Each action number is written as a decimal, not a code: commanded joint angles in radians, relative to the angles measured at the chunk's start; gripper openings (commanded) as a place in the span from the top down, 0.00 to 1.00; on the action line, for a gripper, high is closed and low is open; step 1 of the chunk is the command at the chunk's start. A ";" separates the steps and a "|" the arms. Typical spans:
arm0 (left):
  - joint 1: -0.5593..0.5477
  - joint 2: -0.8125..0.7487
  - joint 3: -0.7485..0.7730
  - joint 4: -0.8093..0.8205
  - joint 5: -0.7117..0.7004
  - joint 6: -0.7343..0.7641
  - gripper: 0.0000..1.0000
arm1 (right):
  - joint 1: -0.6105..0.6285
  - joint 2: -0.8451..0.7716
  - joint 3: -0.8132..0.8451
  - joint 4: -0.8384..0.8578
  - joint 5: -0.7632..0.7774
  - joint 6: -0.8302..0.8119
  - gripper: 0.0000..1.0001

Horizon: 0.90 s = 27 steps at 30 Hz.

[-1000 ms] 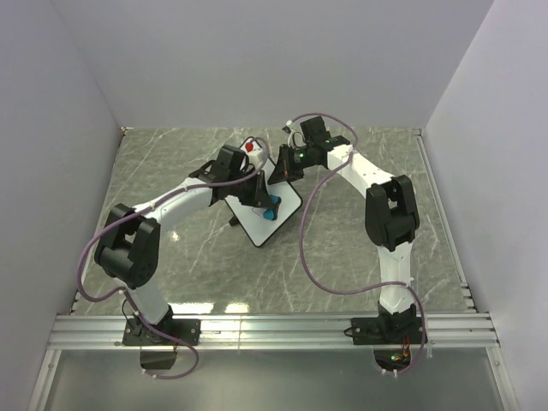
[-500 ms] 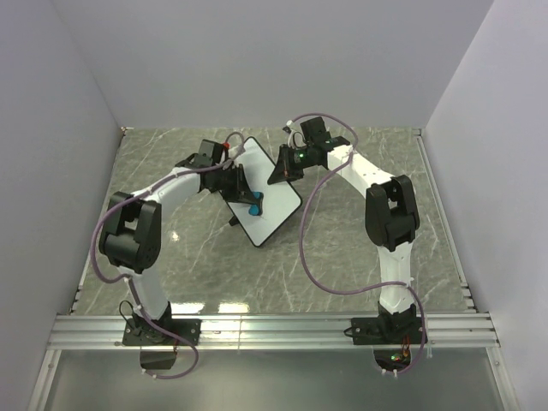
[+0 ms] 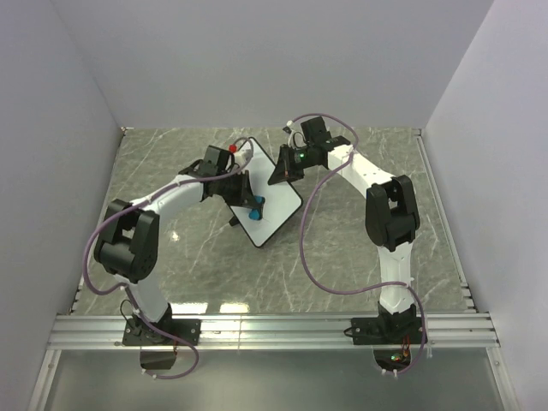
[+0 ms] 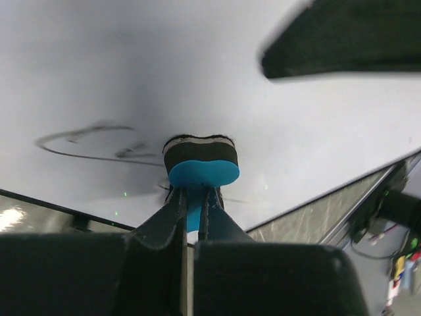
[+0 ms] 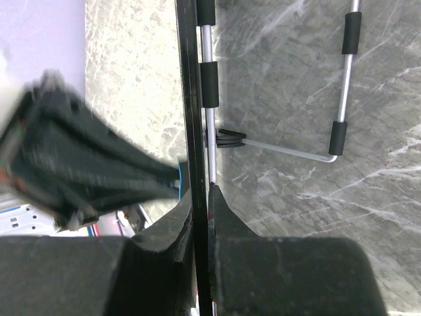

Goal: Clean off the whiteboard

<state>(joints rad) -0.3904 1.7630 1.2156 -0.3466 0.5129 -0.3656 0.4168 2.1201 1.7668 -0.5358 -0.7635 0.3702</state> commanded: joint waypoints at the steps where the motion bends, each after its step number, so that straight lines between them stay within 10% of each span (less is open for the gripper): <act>1: -0.151 0.075 -0.076 -0.028 -0.021 0.073 1.00 | 0.073 0.003 -0.001 -0.131 -0.013 0.019 1.00; 27: 0.153 0.240 0.235 -0.098 -0.412 0.027 1.00 | 0.060 -0.006 -0.041 -0.147 -0.026 0.006 1.00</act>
<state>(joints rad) -0.2653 1.9064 1.3857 -0.6338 0.3893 -0.4034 0.4137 2.1201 1.7657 -0.5304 -0.7750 0.3744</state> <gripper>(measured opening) 0.055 0.097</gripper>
